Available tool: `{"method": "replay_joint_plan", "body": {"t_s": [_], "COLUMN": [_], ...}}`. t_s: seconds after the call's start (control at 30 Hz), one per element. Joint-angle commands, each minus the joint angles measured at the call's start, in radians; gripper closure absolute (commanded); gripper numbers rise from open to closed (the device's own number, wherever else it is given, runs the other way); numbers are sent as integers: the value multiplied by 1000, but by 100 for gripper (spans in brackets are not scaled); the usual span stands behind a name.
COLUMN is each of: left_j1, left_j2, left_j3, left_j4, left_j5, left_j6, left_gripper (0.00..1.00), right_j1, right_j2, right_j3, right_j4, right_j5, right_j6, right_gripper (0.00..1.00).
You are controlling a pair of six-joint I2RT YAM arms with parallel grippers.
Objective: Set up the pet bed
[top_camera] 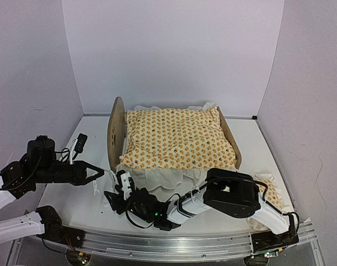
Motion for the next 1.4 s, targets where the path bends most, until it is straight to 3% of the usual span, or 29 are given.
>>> {"method": "replay_joint_plan", "body": {"t_s": [0.0, 0.07, 0.13, 0.27, 0.37, 0.43, 0.5, 0.63, 0.8, 0.9, 0.97, 1.13, 1.2, 1.3, 1.37], "left_j1": [-1, -1, -1, -3, -1, -2, -4, -3, -4, -7, -8, -9, -10, -25, -52], "left_j2": [-40, -42, -44, -47, -40, -19, 15, 41, 77, 80, 98, 158, 165, 148, 152], "left_j3": [90, 92, 97, 109, 117, 100, 78, 25, -71, -72, -63, -20, 21, 7, -27], "left_j4": [51, 43, 33, 13, -11, -29, -52, -92, -128, -246, -325, -323, -280, -66, 78], "left_j5": [25, 23, 18, 2, -18, -7, 23, 56, 142, 52, -27, -95, -123, -112, -154], "left_j6": [2, 0, -3, -11, -29, -53, -66, -120, -255, -306, -325, -304, -279, -257, -257], "left_gripper": [100, 100, 100, 100, 100, 100, 100, 100, 100, 99, 90, 53, 31, 22, 23], "right_j1": [4, 4, 4, 4, 2, 1, -1, -27, -68, -113, -125, -148, -148, -148, -148], "right_j2": [87, 119, 138, 64, -144, -292, -398, -479, -570, -619, -636, -590, -581, -582, -582], "right_j3": [121, 171, 189, 103, -86, -193, -290, -259, -292, -306, -298, -248, -237, -240, -240], "right_j4": [52, 30, 27, 16, -137, -302, -362, -654, -723, -725, -725, -698, -663, -635, -619], "right_j5": [92, 140, 150, 96, 10, -135, -288, -481, -506, -505, -517, -585, -613, -620, -640], "right_j6": [9, 17, 14, 1, 39, 54, 59, 15, -81, -98, -124, -140, -133, -134, -139], "right_gripper": [46, 51, 62, 100, 100, 100, 100, 100, 100, 100, 100, 100, 100, 100, 100]}}
